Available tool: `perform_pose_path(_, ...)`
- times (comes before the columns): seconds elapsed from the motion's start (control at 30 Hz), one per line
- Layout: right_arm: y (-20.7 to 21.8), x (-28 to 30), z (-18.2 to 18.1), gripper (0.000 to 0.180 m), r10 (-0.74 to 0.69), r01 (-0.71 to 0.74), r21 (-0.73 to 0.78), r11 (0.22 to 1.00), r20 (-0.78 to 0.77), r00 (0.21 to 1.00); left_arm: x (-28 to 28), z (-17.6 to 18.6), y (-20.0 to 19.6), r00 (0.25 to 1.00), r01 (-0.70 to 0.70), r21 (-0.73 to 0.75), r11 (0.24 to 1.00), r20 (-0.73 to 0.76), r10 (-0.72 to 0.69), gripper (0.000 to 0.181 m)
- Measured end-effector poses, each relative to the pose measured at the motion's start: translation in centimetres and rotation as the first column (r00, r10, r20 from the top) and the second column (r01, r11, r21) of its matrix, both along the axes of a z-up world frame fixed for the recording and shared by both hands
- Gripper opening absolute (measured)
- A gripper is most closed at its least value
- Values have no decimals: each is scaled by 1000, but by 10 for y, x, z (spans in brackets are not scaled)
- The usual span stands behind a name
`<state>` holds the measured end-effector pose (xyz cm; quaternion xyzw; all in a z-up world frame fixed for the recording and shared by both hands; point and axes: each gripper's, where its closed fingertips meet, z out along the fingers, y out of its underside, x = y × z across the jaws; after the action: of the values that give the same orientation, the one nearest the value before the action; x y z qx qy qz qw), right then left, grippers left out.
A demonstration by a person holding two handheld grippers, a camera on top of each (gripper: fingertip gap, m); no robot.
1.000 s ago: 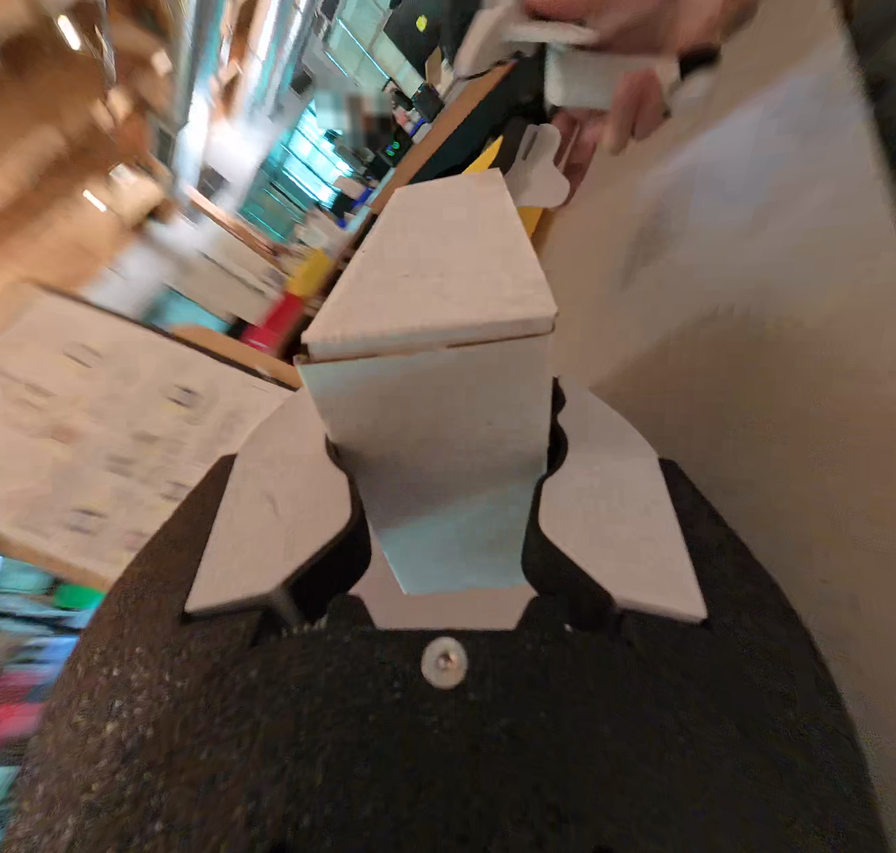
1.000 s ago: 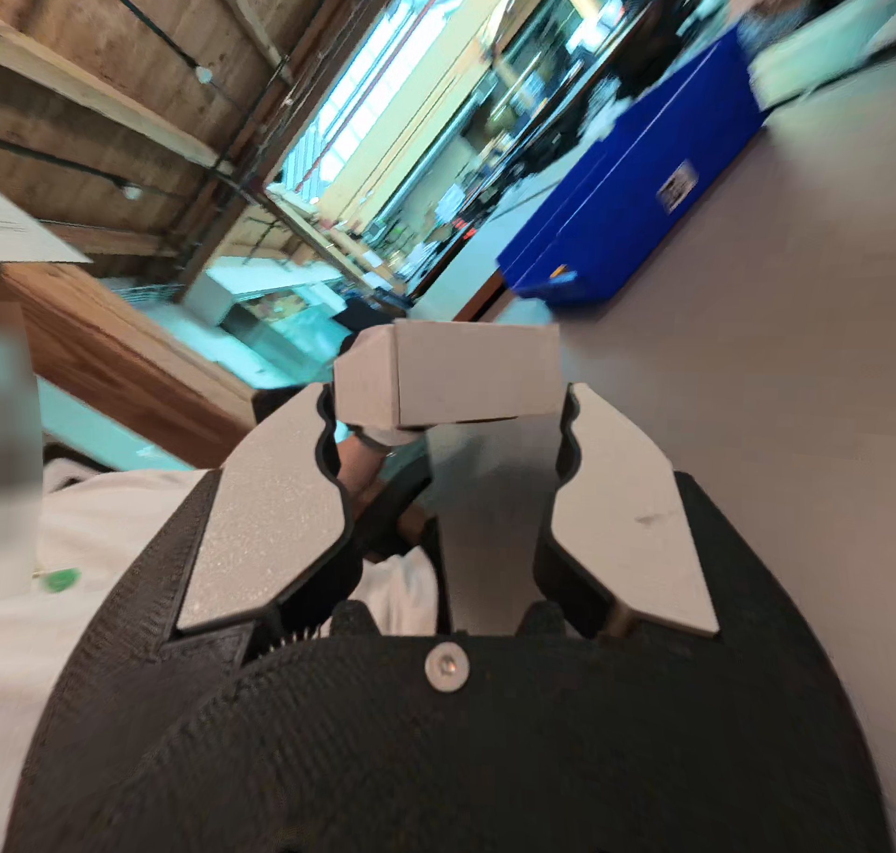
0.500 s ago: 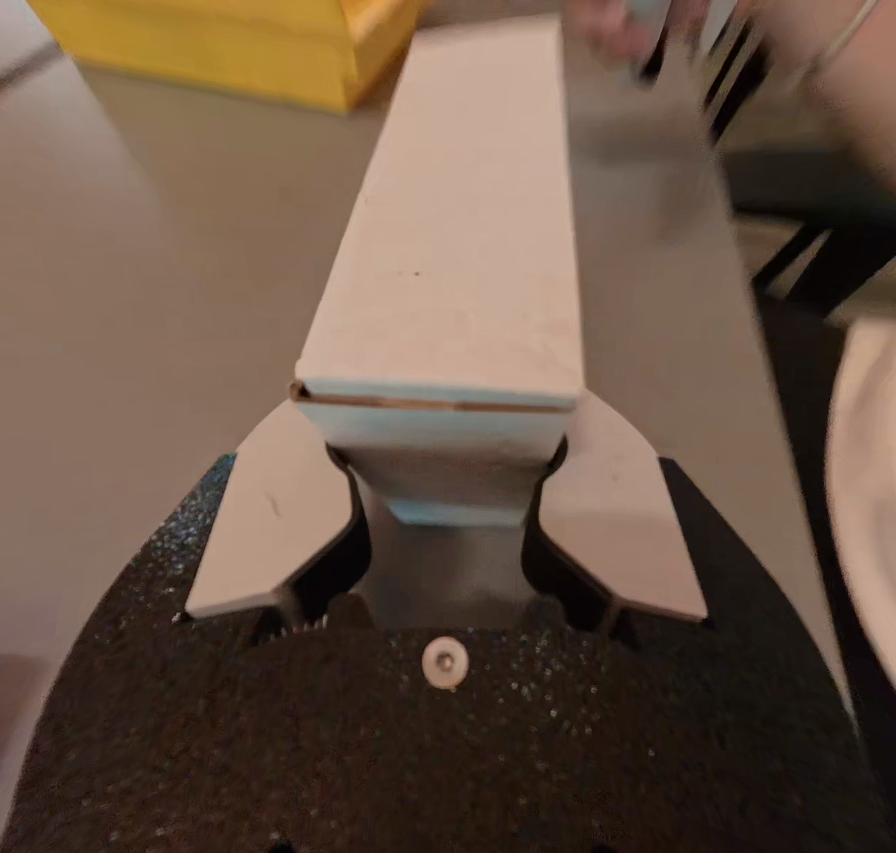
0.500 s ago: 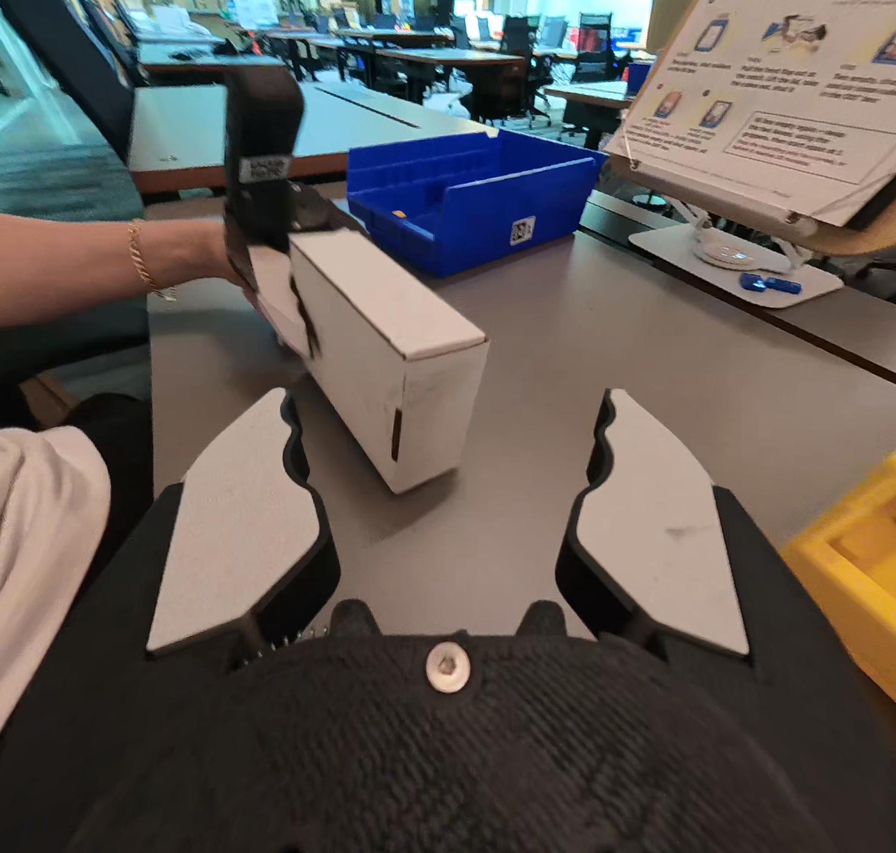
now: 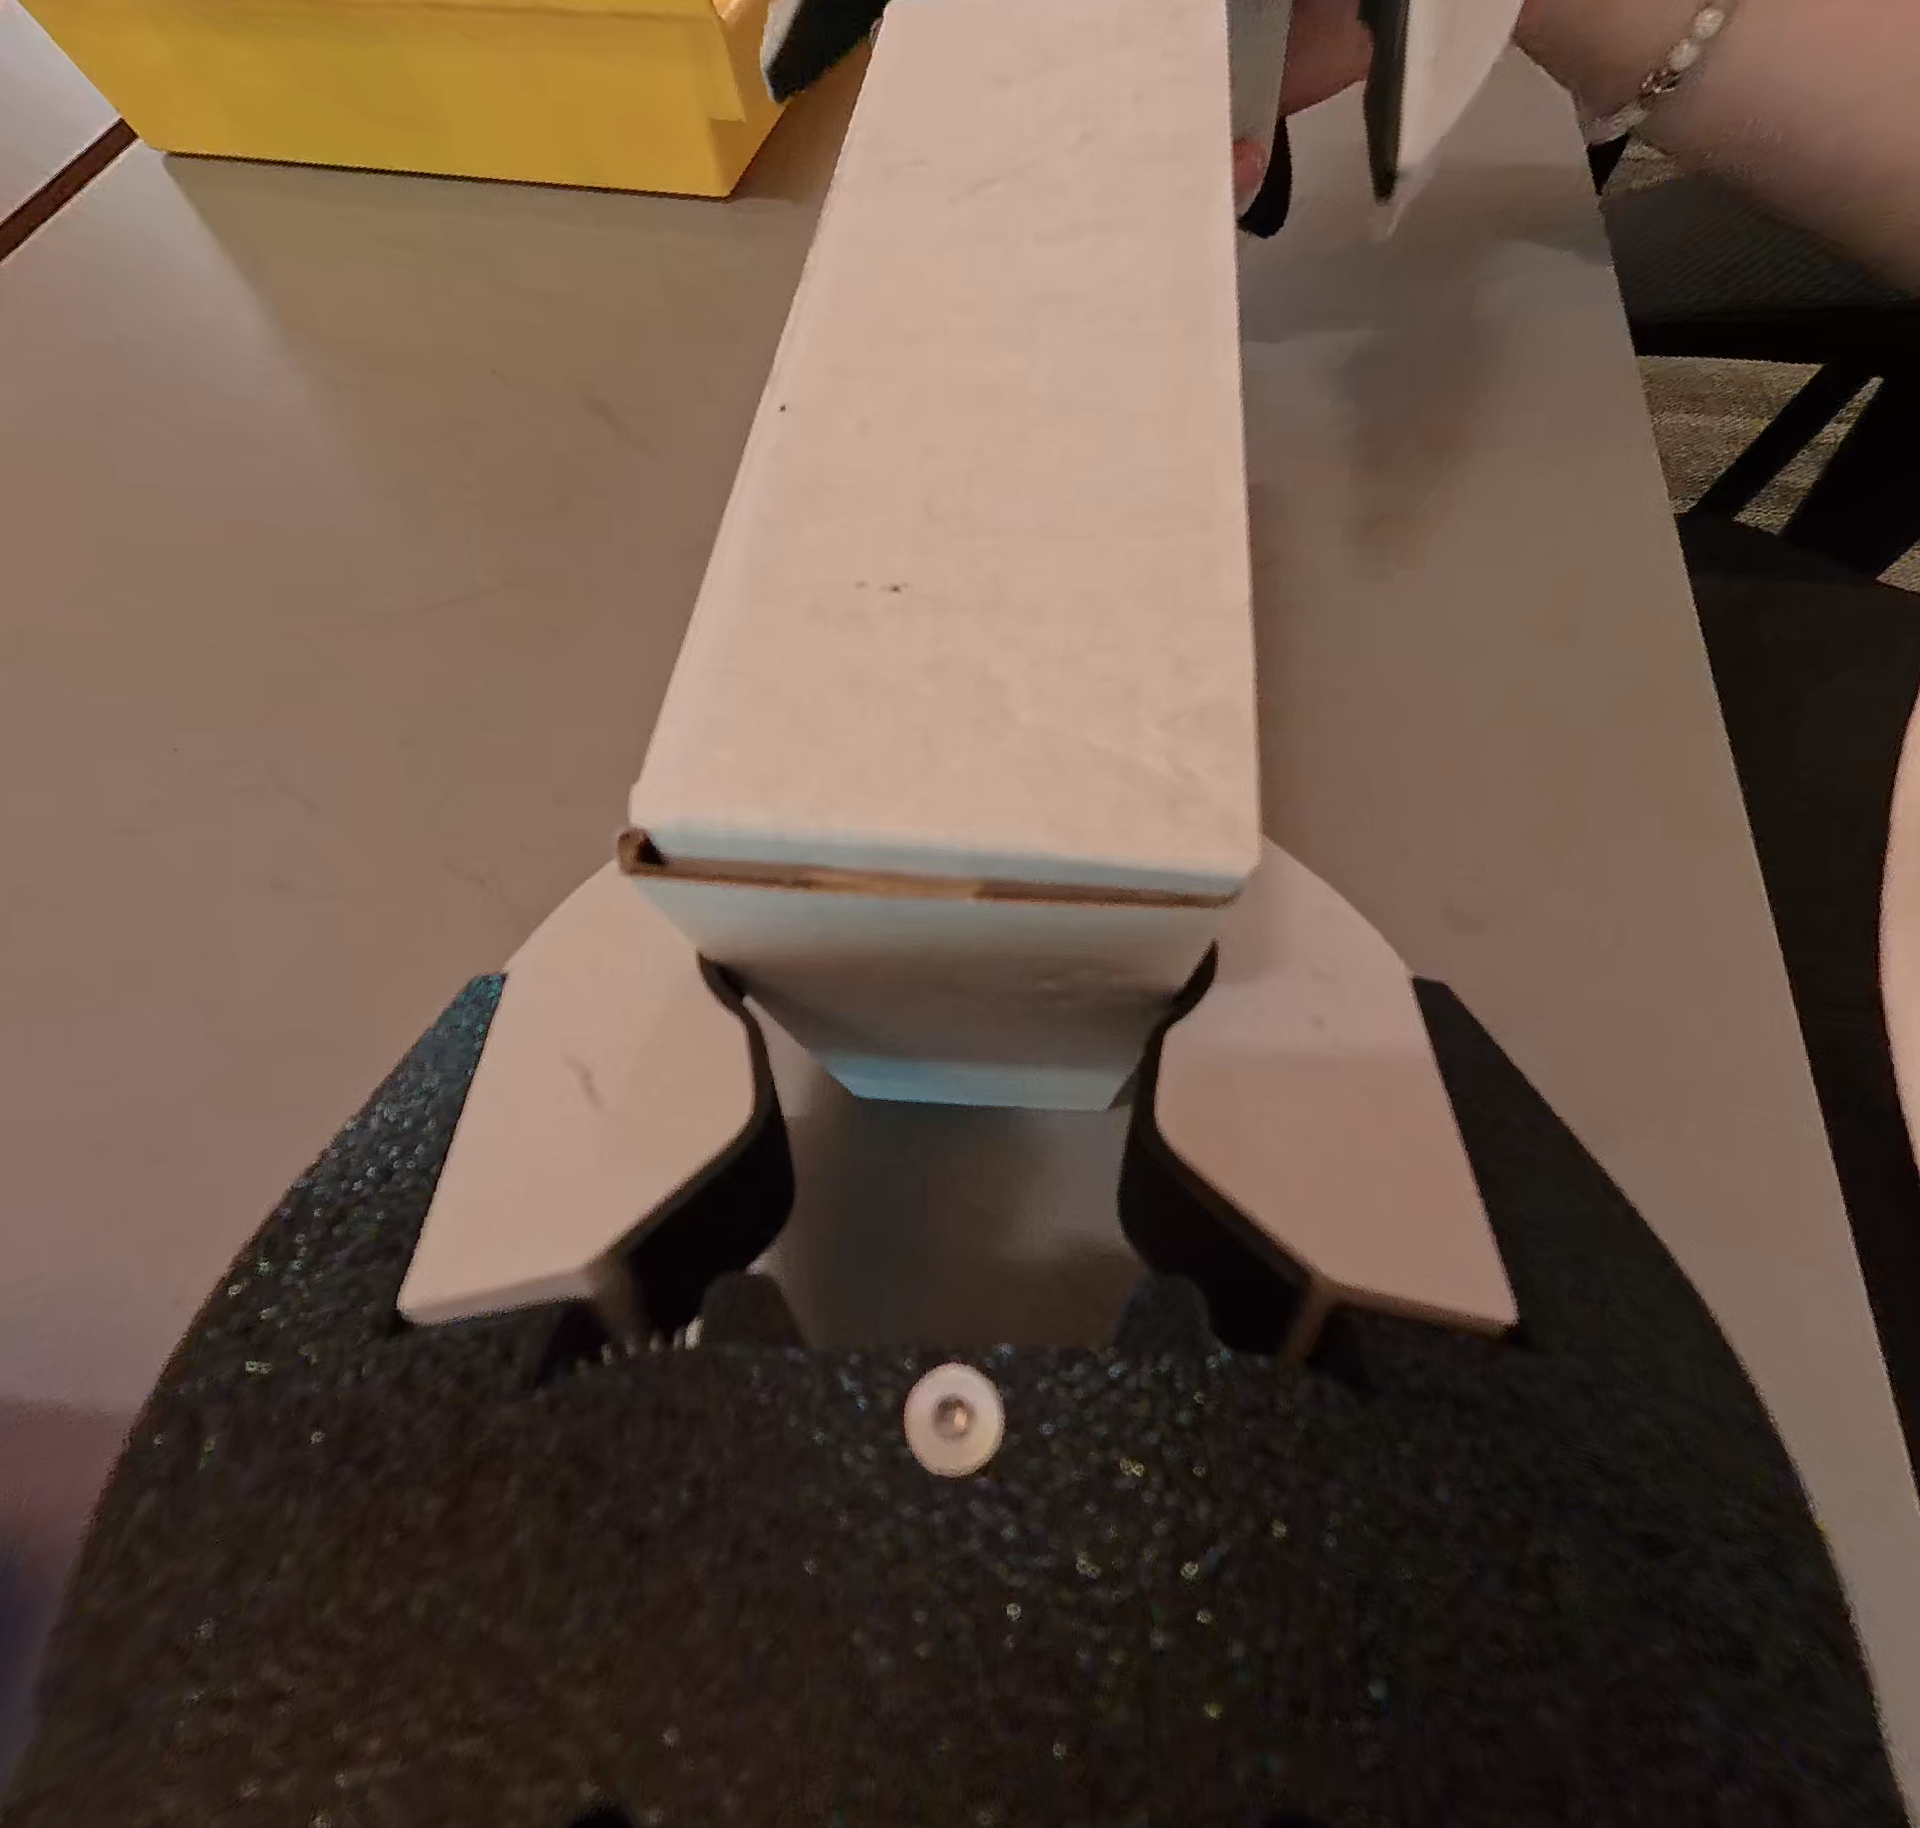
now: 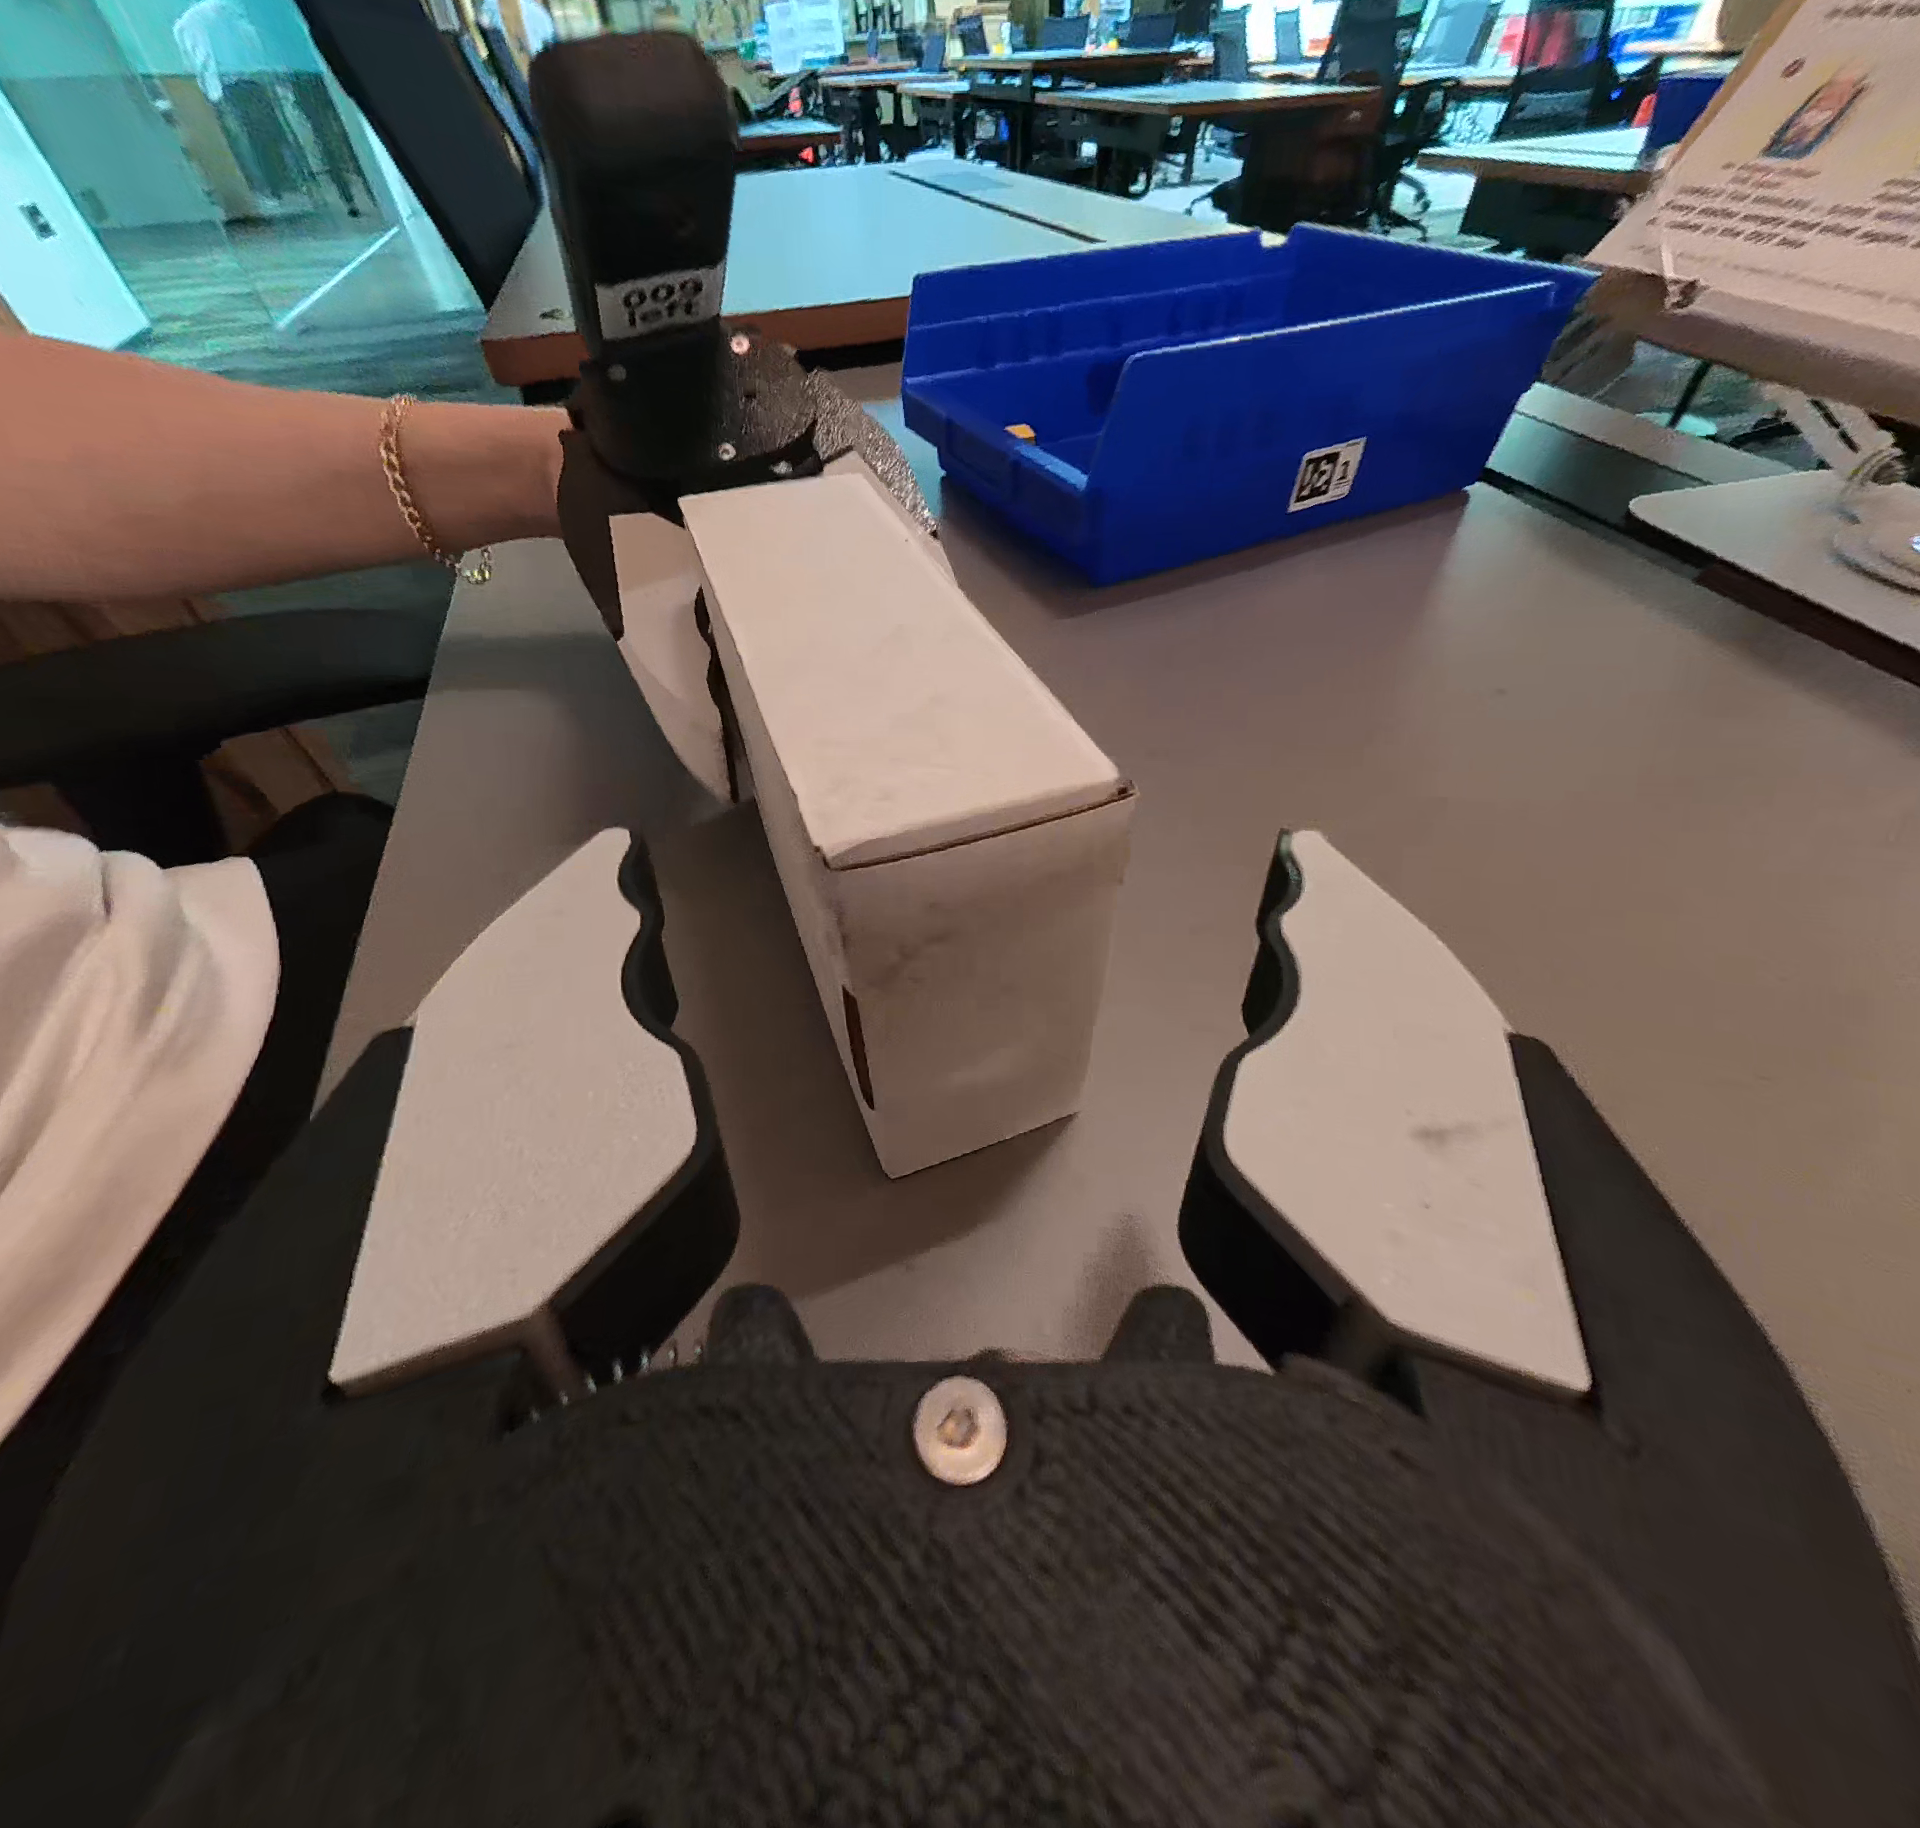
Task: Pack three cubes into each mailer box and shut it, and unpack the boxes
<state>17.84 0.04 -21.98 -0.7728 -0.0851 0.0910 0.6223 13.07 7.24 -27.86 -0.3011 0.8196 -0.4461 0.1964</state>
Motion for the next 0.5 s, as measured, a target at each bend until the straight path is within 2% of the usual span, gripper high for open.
perform_pose_path(0.1,7,-7,-15,109,51,-48,-37,998,71,996,0,1,0,1000,-15,6,1000,20,15,78)
perform_pose_path(0.2,14,-12,-25,93,94,-86,-79,993,104,990,1,2,0,998,-53,-1,999,30,53,79)
perform_pose_path(0.3,20,-13,-31,90,86,-69,-104,992,165,983,3,4,5,990,-117,26,993,78,115,84)
perform_pose_path(0.37,22,-12,-35,74,83,-59,-114,992,221,972,2,5,10,982,-165,45,985,99,160,90)
perform_pose_path(0.5,22,-15,-35,72,109,-85,-120,989,211,971,-10,26,26,955,-254,-12,967,155,252,93)
